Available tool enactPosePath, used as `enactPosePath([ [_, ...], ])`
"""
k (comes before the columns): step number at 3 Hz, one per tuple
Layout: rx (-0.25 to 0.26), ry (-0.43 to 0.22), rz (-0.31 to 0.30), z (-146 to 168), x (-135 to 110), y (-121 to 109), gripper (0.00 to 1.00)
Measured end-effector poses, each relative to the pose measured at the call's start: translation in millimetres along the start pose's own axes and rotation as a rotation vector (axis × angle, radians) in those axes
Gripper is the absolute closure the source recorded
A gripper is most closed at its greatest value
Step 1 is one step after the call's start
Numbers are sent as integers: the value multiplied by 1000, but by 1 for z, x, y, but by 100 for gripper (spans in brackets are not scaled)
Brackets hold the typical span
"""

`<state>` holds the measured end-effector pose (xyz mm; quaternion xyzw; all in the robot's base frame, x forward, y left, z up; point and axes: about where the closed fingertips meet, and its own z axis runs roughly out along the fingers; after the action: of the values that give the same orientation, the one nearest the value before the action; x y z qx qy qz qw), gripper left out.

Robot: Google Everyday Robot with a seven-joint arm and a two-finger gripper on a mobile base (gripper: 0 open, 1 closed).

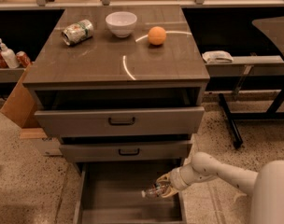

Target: Pick water bottle from bottom drawer and place on counter

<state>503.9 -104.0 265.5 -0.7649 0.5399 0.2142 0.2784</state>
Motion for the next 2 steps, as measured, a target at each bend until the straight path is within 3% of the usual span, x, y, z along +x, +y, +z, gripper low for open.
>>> enactPosePath([
  [1,36,3,-33,-37,-10,-6,100],
  [2,41,6,-35,-41,-10,-7,100],
])
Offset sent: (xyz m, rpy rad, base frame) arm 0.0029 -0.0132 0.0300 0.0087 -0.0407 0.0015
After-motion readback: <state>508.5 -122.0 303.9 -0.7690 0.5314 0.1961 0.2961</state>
